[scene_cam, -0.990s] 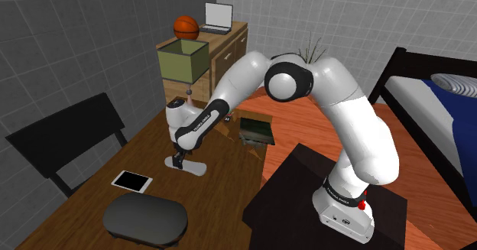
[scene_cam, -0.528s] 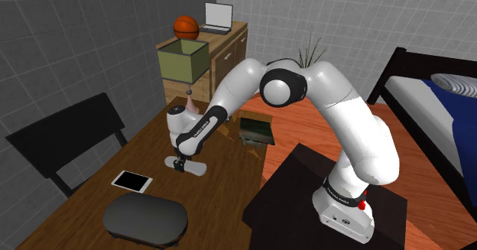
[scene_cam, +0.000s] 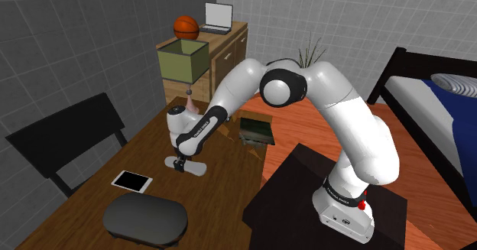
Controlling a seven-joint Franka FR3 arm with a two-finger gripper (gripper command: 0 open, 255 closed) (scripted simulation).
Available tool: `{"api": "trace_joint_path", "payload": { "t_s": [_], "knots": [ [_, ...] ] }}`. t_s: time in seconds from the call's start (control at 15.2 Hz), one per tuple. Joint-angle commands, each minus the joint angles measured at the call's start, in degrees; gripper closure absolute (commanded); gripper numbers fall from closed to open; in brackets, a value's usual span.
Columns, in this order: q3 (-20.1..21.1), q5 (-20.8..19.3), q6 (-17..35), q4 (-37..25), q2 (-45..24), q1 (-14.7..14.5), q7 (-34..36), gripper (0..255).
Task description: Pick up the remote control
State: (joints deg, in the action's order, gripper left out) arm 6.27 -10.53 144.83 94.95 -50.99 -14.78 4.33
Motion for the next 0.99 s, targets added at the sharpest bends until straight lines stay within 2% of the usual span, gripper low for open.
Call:
{"api": "trace_joint_path", "payload": {
  "t_s": [0.0,0.92],
  "knots": [
    [0.0,0.02,-0.1,-0.11,-0.05,-0.01,0.03,255],
    [1.22,1.06,-5.64,3.37,8.94,0.9,-0.67,255]
  ]
}}
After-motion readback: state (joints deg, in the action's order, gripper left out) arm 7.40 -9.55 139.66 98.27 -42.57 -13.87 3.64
